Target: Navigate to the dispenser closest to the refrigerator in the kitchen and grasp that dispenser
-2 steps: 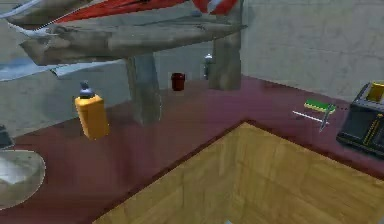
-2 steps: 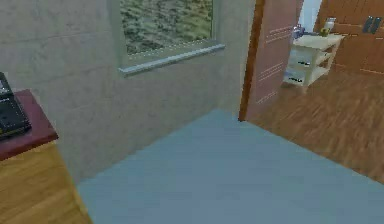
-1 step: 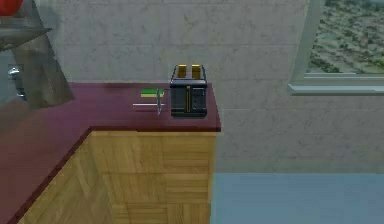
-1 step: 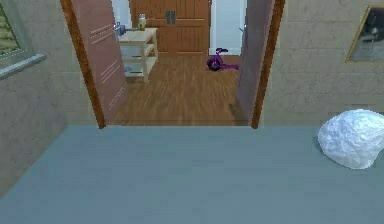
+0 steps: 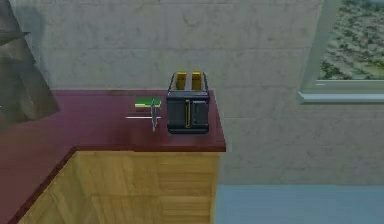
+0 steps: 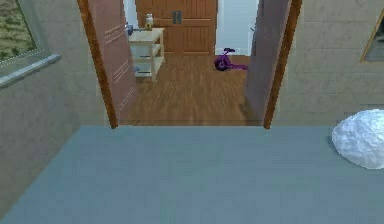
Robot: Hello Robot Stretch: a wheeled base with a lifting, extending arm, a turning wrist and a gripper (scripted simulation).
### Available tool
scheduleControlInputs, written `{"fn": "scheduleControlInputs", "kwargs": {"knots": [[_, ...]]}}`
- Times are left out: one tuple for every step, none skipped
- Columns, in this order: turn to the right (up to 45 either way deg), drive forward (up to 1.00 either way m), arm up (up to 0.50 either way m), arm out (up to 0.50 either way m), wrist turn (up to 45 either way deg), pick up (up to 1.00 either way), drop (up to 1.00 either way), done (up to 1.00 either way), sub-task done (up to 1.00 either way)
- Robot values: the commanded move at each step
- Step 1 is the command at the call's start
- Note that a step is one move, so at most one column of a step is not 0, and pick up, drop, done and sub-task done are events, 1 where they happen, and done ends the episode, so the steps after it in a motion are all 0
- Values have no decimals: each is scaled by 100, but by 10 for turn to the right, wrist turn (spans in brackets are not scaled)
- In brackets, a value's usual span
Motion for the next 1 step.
{"fn": "scheduleControlInputs", "kwargs": {"knots": [[450, 0, 0, 0, 0, 0, 0, 0, 0]]}}
